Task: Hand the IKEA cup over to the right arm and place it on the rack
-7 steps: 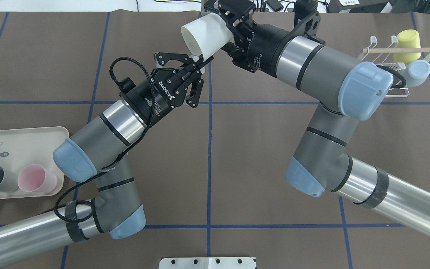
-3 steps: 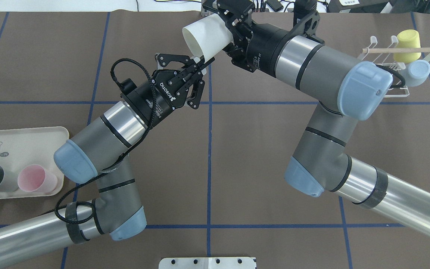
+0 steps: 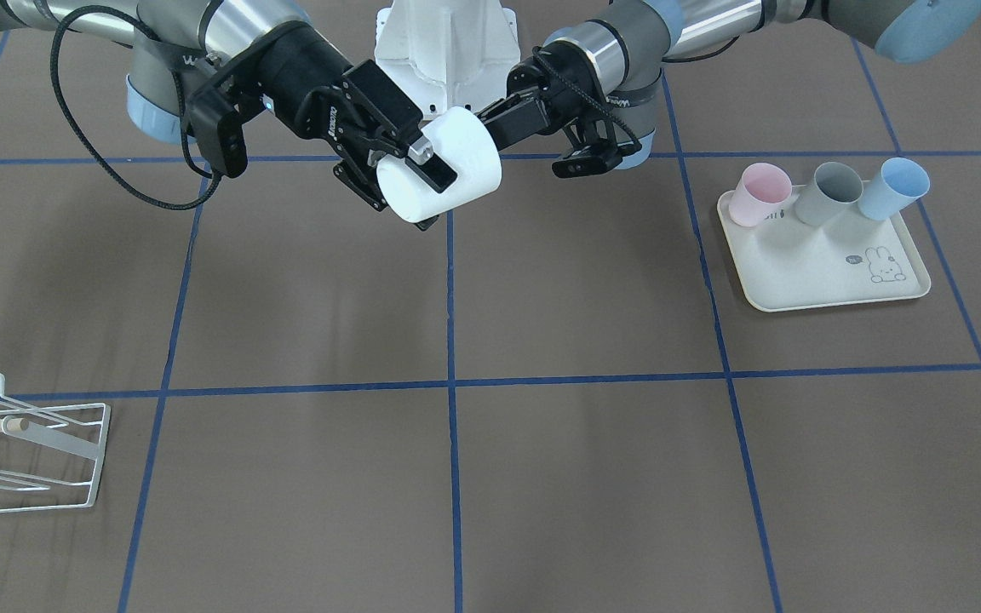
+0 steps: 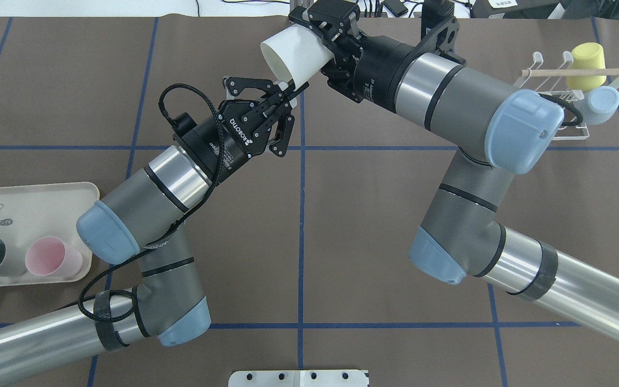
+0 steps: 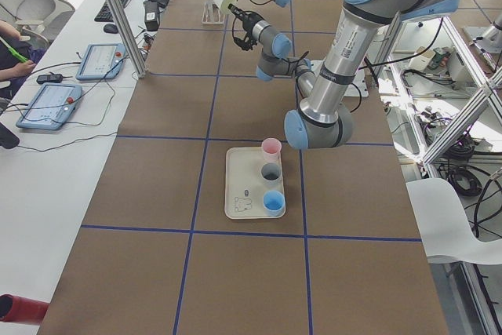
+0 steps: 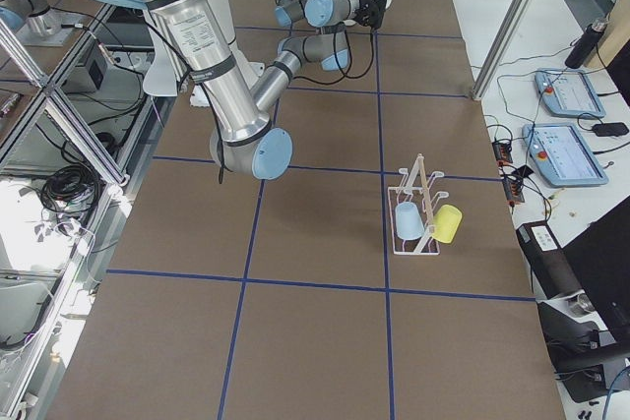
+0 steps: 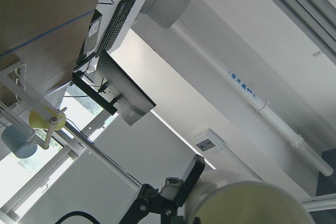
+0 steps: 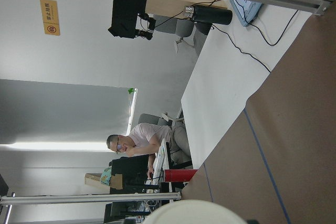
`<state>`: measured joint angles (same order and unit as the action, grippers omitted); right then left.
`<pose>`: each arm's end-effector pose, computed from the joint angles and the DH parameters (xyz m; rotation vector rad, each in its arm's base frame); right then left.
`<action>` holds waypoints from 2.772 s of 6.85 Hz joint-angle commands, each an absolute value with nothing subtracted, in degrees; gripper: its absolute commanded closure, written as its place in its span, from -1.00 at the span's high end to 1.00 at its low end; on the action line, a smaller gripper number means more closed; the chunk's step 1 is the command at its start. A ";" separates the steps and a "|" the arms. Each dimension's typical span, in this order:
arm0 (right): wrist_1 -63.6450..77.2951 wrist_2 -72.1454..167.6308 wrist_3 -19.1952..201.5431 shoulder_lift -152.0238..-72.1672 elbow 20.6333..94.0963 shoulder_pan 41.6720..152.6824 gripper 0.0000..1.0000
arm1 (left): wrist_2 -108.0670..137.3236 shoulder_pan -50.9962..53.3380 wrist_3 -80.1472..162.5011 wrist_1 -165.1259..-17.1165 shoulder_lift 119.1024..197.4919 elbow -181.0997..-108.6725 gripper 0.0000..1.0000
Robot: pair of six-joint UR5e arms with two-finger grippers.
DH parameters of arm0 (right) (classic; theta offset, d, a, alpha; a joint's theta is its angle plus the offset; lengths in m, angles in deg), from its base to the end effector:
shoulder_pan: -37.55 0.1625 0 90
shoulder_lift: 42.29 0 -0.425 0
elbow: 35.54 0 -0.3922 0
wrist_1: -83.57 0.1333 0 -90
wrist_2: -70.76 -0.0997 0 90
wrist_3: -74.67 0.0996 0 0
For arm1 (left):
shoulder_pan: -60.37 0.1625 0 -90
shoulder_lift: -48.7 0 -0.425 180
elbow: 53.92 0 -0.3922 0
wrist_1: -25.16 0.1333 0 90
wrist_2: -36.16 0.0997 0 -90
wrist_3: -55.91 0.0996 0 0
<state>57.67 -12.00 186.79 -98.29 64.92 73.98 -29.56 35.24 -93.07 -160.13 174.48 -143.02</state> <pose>-0.3797 -0.4615 0.1142 0.3350 -1.9475 0.8031 0.4468 -0.4021 0.1483 -0.4904 2.4725 -1.1810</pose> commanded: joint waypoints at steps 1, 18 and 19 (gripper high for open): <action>57.64 -12.03 186.21 -98.28 64.92 74.37 -1.00 | -29.58 35.23 -92.98 -160.38 174.39 -143.83 0.98; 50.52 1.50 125.23 -135.27 68.19 90.90 -1.00 | -65.79 13.93 -42.52 -118.89 138.41 -176.88 0.98; 50.70 2.03 123.30 -135.28 66.86 90.81 -1.00 | -70.93 9.61 -37.57 -118.98 136.18 -176.53 0.98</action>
